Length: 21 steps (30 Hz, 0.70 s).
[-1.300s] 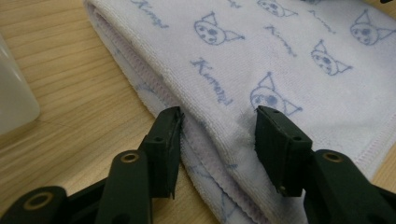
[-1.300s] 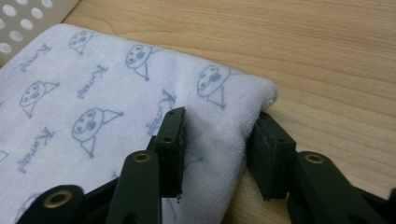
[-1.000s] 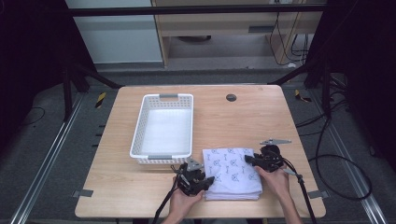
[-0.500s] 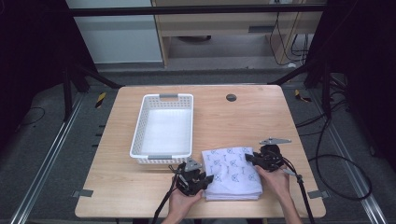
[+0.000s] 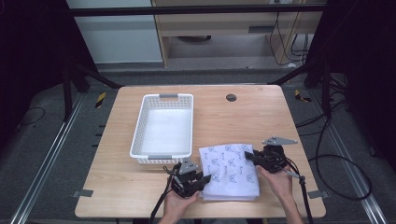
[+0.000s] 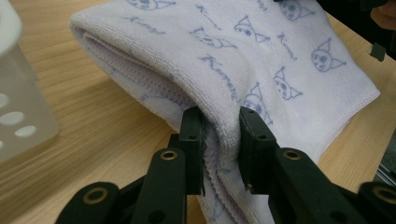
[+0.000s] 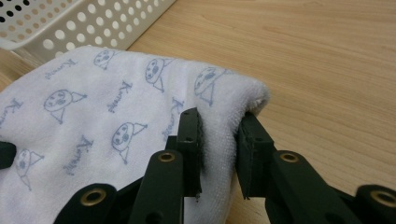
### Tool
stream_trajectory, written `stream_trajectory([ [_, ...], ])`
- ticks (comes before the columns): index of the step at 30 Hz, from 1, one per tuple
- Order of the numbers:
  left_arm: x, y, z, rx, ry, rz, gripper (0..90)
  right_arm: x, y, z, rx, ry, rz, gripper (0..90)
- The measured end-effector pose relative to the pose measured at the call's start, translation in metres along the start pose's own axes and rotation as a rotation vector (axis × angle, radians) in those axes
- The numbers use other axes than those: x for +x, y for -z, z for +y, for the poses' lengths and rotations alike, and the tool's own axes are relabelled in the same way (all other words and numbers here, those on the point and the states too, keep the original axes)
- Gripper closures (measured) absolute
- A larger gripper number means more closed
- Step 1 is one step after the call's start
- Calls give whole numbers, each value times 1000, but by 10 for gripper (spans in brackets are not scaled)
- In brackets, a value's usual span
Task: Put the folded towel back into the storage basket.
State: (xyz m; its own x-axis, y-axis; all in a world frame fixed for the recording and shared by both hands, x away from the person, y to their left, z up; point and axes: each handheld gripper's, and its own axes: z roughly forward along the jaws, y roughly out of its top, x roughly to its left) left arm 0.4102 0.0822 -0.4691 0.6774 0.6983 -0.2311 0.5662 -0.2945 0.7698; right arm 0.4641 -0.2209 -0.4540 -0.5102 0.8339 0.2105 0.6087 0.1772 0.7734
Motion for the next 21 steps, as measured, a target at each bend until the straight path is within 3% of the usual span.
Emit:
stream_trajectory([
  [21, -8, 26, 17, -70, -29, -8, 727, 16, 26, 17, -94, 39, -1, 738],
])
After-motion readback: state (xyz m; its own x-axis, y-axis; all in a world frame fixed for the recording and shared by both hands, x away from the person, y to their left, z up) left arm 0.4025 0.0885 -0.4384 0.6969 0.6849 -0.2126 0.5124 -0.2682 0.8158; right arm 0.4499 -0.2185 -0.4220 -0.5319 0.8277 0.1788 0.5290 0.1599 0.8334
